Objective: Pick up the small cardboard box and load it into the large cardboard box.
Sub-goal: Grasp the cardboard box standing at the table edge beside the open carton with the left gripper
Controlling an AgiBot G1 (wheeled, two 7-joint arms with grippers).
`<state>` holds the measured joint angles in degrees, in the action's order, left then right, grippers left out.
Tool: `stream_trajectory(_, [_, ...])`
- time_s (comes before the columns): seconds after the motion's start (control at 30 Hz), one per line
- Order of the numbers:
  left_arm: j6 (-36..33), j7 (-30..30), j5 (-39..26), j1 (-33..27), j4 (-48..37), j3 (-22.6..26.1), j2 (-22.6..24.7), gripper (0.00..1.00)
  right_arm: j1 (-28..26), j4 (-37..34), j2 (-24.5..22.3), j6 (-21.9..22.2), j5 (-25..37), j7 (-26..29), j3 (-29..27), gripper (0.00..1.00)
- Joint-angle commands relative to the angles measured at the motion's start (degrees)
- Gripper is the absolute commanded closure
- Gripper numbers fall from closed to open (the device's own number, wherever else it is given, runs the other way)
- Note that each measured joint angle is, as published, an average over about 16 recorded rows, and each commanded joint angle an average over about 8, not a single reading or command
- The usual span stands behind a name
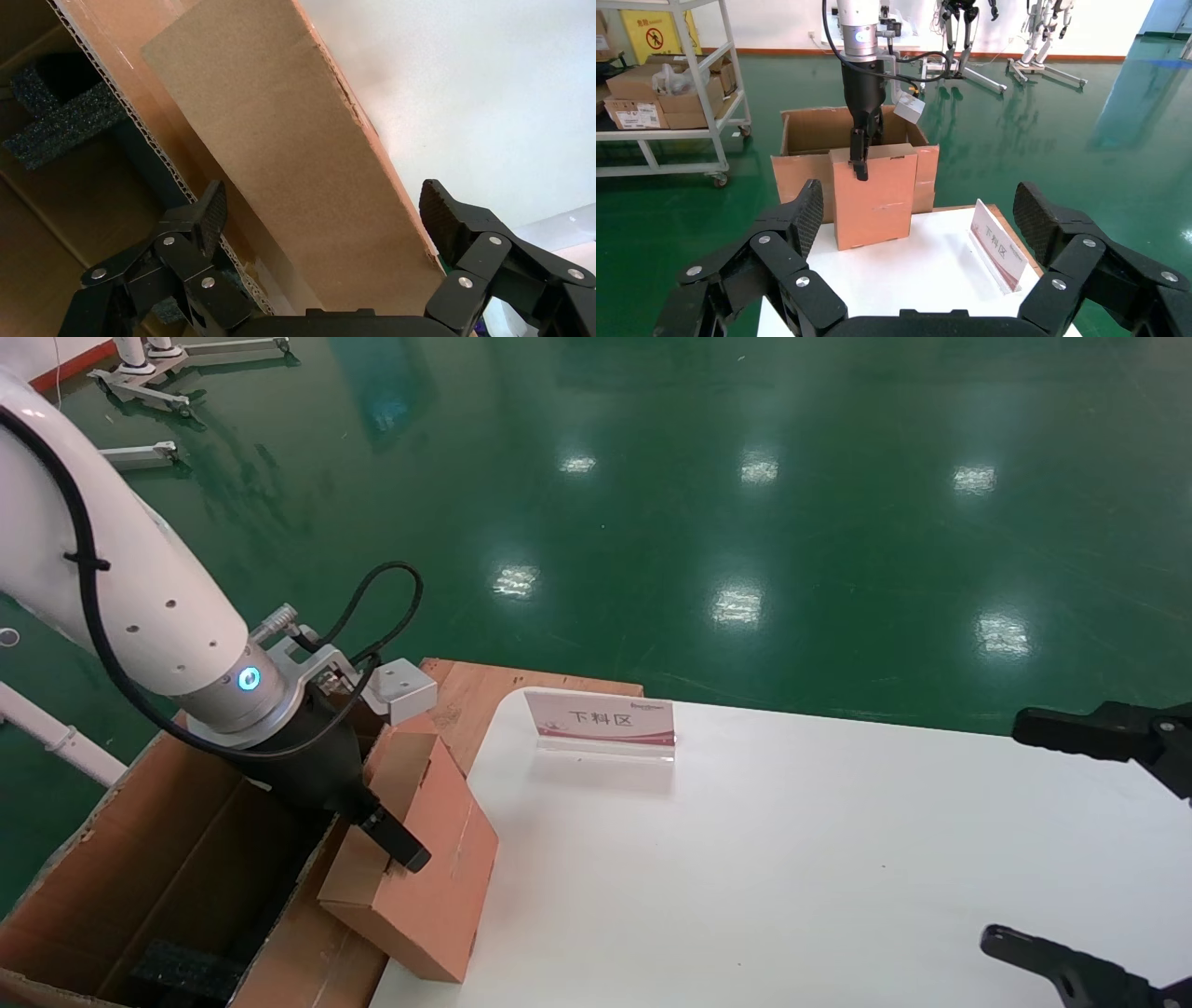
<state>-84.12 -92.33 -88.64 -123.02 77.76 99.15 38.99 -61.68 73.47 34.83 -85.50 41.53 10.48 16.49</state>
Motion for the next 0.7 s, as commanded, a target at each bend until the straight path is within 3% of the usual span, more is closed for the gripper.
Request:
stream_trajectory(0.03, [0.06,0.00,0.02,0.03,-0.01,0.01,-0.01,0.33,0.00,0.00,0.00,0.00,0.00,0.00,0.00,0.26])
stream_trajectory(0.2, [-0.03,0.02,-0.01,-0.01,-0.01,-0.01,0.01,0.95,0.00,0.00,0.00,0.00,0.00,0.00,0.00,0.88])
stream_trajectory(0.23, [-0.05,0.03,-0.02,-0.01,-0.01,-0.01,0.02,1.00,0.00,0.00,0.00,0.00,0.00,0.00,0.00,0.99])
stream_trajectory(0.7, [-0.19,0.07,-0.09,-0.06,-0.01,-0.07,0.07,1.00,0.00,0.00,0.00,0.01,0.00,0.00,0.00,1.00])
